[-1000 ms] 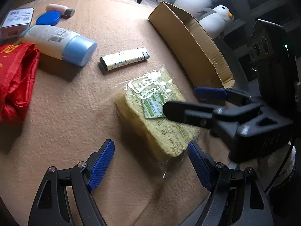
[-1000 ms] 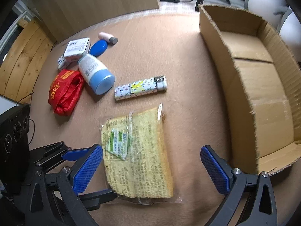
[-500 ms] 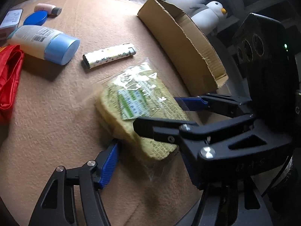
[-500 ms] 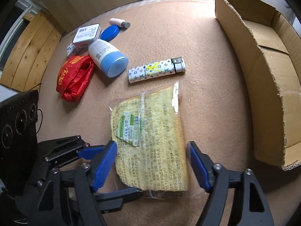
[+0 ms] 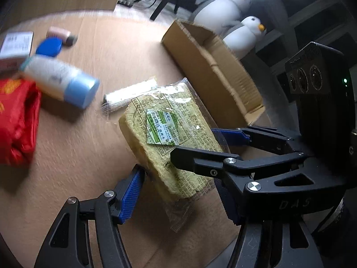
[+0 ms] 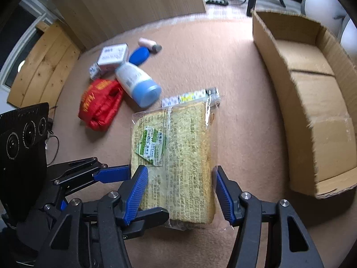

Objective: Organize objects
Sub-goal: 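Lift the bread loaf with the left tool and carry it over the cardboard box, then lower the bread loaf into the box and open the left tool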

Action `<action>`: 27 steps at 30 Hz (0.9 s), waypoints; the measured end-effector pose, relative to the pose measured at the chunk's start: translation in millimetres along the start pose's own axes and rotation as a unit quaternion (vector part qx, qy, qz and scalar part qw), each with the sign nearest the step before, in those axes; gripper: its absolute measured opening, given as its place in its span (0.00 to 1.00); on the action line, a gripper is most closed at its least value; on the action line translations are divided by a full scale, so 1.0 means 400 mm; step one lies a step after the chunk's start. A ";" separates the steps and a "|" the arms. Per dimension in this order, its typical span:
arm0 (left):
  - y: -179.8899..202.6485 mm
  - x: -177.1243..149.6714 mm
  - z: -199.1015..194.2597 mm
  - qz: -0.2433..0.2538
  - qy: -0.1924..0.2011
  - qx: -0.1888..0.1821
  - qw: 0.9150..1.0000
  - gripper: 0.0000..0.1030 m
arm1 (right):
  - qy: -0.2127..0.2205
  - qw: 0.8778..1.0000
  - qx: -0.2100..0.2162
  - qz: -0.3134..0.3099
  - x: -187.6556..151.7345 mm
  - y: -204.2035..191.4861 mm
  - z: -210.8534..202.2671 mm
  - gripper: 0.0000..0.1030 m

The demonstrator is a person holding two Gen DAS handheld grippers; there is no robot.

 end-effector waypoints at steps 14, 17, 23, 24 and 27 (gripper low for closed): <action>0.159 0.237 0.043 0.061 0.034 -0.018 0.997 0.65 | 0.083 0.996 -0.020 0.022 0.124 0.117 -0.187 0.54; 0.197 0.284 0.084 0.073 0.033 -0.025 0.996 0.65 | 0.096 0.994 -0.030 0.033 0.151 0.169 -0.218 0.54; 0.262 0.359 0.168 0.086 0.033 -0.036 0.995 0.65 | 0.115 0.991 -0.050 0.051 0.200 0.273 -0.259 0.54; 0.269 0.369 0.182 0.088 0.033 -0.037 0.995 0.65 | 0.116 0.990 -0.051 0.053 0.206 0.286 -0.262 0.54; 0.288 0.404 0.229 0.088 0.031 -0.038 0.995 0.65 | 0.121 0.989 -0.059 0.059 0.226 0.328 -0.269 0.54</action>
Point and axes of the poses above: each gripper's, at about its wrist camera, not at the fingertips, and z roughly the way its jaws point, y to its right, x to its top, the point moved 4 cm from there along z, roughly the way its jaws point, and after that the axes turned 12 degrees about z, right-handed, at the moved point
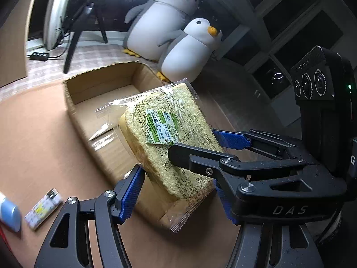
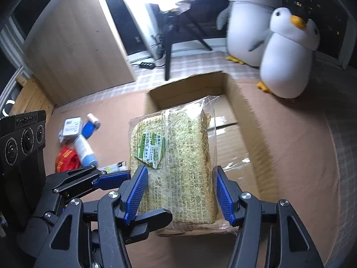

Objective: Organize objects
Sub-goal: 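Lower the bread loaf into the box and open the left tool, then grasp the pink bottle with the left tool while the right tool approaches the lighter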

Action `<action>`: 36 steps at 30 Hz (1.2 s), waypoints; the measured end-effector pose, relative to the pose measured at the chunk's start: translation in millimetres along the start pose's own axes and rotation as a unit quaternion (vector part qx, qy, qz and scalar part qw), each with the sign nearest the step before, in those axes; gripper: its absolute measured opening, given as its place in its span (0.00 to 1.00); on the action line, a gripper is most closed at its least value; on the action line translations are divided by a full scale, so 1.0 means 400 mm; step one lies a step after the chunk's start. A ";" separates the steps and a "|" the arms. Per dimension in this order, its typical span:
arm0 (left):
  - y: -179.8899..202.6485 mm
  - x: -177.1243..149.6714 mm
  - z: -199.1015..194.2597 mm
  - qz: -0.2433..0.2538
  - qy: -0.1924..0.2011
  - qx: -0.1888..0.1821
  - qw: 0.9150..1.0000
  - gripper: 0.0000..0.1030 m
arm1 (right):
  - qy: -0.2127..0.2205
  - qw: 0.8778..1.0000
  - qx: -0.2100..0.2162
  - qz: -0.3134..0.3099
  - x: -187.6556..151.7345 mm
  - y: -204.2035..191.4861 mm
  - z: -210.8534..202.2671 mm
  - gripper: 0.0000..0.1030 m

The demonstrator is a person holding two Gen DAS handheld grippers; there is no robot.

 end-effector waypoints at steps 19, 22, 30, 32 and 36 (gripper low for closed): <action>-0.019 -0.018 0.057 0.009 -0.035 0.046 0.998 0.74 | 0.020 0.999 -0.038 0.027 0.014 0.092 0.011 0.64; -0.036 -0.045 0.010 0.006 -0.035 0.055 0.998 0.74 | 0.027 0.999 -0.031 0.023 -0.003 0.063 0.003 0.64; -0.110 -0.142 -0.142 -0.019 -0.025 0.076 0.997 0.76 | 0.029 1.000 0.005 0.007 -0.077 -0.051 0.006 0.64; -0.132 -0.172 -0.185 -0.030 -0.020 0.080 0.996 0.76 | 0.030 0.999 0.018 0.006 -0.098 -0.082 0.007 0.64; -0.179 -0.242 -0.270 -0.043 -0.016 0.094 0.995 0.76 | 0.035 0.998 0.048 0.007 -0.130 -0.137 0.009 0.64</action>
Point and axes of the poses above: each gripper's, at about its wrist camera, not at the fingertips, and z roughly the way its jaws point, y to its right, x to its top, the point moved 4 cm from there along z, roughly the way its jaws point, and after that the axes turned 12 degrees about z, right-handed, at the moved point
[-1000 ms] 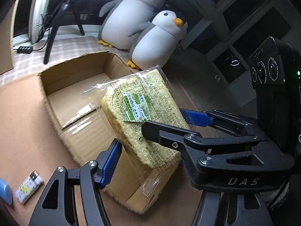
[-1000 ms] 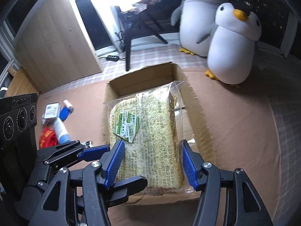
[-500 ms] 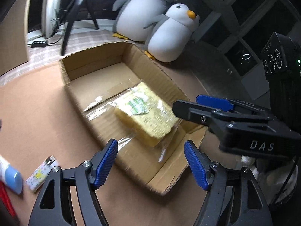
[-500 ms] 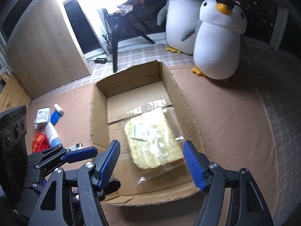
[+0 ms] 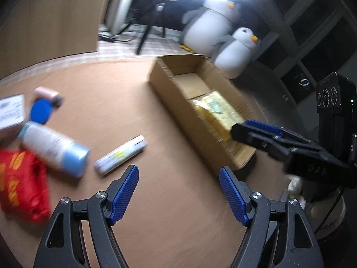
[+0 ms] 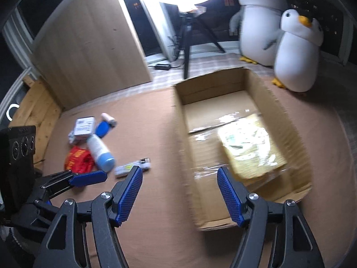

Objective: Organize objects
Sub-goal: 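Grasp the pink bottle with the left tool while the right tool approaches the lighter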

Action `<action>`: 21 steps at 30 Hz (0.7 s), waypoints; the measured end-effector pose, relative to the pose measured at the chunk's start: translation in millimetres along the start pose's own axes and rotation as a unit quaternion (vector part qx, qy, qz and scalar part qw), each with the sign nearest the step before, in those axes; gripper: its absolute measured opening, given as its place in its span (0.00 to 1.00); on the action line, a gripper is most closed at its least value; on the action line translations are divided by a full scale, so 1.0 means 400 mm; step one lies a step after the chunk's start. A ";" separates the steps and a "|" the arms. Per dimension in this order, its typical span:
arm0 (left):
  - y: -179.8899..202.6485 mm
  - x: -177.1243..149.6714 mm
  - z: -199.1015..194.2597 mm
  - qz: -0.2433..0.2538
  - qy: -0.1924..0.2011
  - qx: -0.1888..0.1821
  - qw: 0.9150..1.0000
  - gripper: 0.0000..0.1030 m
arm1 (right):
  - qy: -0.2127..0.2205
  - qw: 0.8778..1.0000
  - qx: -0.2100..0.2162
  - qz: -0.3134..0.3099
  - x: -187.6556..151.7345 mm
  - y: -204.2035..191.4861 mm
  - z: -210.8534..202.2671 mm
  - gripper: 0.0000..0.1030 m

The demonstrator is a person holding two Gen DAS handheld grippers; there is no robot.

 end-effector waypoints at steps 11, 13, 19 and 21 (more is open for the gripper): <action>-0.218 -0.197 -0.162 -0.069 0.006 0.051 0.996 0.76 | -0.039 0.998 0.019 -0.034 -0.036 -0.141 0.074 0.64; -0.255 -0.220 -0.189 -0.089 0.012 0.057 0.994 0.76 | -0.046 0.998 0.020 -0.034 -0.035 -0.156 0.091 0.64; -0.350 -0.187 -0.224 -0.116 0.024 0.086 0.989 0.76 | -0.061 0.998 0.022 -0.024 -0.026 -0.191 0.141 0.64; -0.374 -0.150 -0.231 -0.112 0.030 0.096 0.989 0.76 | -0.064 0.997 0.022 -0.023 -0.026 -0.200 0.154 0.64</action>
Point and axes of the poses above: each gripper's, at about its wrist camera, not at the fingertips, and z roughly the way its jaws point, y to its right, x to its top, the point moved 4 cm from there along z, roughly the way its jaws point, and after that the axes turned 12 degrees about z, right-handed, at the moved point
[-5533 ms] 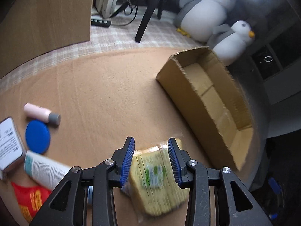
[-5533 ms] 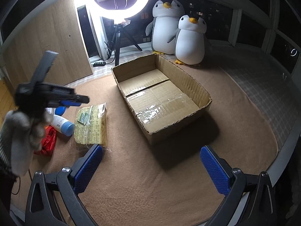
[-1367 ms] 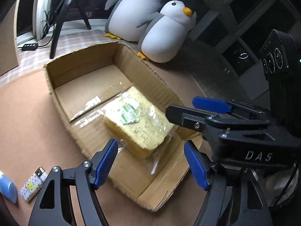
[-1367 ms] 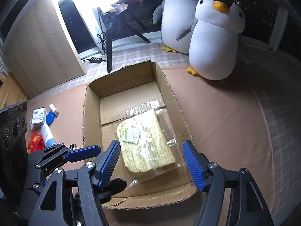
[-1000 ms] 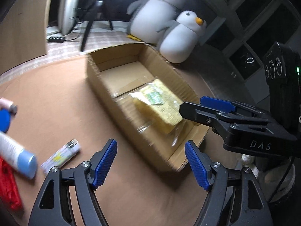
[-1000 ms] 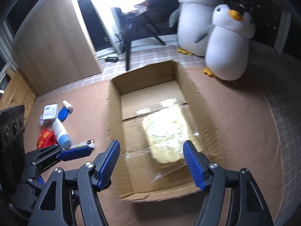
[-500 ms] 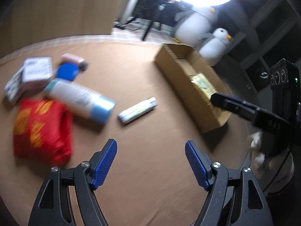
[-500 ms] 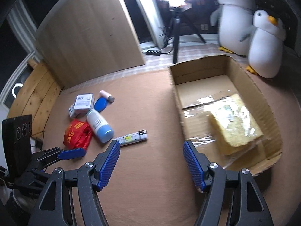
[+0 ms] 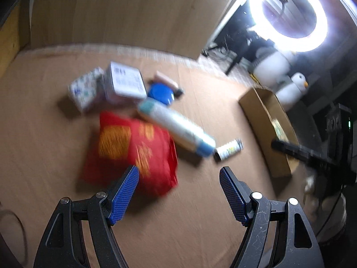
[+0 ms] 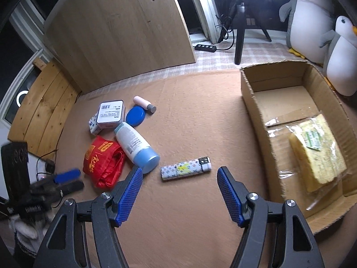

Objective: Organize objects
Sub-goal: 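Grasp the pink bottle with the left tool while the right tool approaches the lighter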

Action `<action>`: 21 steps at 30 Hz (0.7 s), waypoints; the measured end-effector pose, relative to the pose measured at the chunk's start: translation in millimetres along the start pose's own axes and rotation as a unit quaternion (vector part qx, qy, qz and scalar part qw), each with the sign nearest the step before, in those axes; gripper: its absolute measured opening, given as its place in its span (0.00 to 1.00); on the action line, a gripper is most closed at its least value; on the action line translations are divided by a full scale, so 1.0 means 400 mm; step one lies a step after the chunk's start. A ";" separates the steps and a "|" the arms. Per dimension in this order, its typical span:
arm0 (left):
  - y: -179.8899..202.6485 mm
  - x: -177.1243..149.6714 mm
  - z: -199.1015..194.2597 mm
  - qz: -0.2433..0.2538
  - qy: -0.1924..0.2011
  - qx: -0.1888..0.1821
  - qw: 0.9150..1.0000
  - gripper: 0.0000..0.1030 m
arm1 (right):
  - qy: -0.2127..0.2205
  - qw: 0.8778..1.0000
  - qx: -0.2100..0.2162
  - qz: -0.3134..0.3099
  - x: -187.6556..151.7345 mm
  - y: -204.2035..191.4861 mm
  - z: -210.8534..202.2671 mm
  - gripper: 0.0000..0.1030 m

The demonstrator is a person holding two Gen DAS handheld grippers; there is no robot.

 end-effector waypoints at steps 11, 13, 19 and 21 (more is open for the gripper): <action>-0.044 0.300 0.136 0.013 -0.007 0.041 0.999 0.75 | -0.004 1.000 0.002 0.015 0.007 0.018 0.012 0.61; -0.067 0.346 0.187 -0.009 -0.018 0.043 0.999 0.75 | -0.005 1.000 0.001 0.016 0.009 0.026 0.010 0.60; -0.123 0.402 0.326 -0.055 -0.072 0.059 0.994 0.61 | -0.005 1.000 -0.001 0.020 0.022 0.053 0.006 0.60; -0.134 0.403 0.353 -0.066 -0.083 0.054 0.993 0.61 | -0.007 1.000 -0.002 0.020 0.024 0.061 0.009 0.60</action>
Point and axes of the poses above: each gripper's, at about its wrist camera, not at the fingertips, and z roughly the way its jaws point, y to its right, x to its top, the point moved 4 cm from there along z, roughly the way its jaws point, and after that the axes turned 12 degrees about z, right-handed, at the moved point
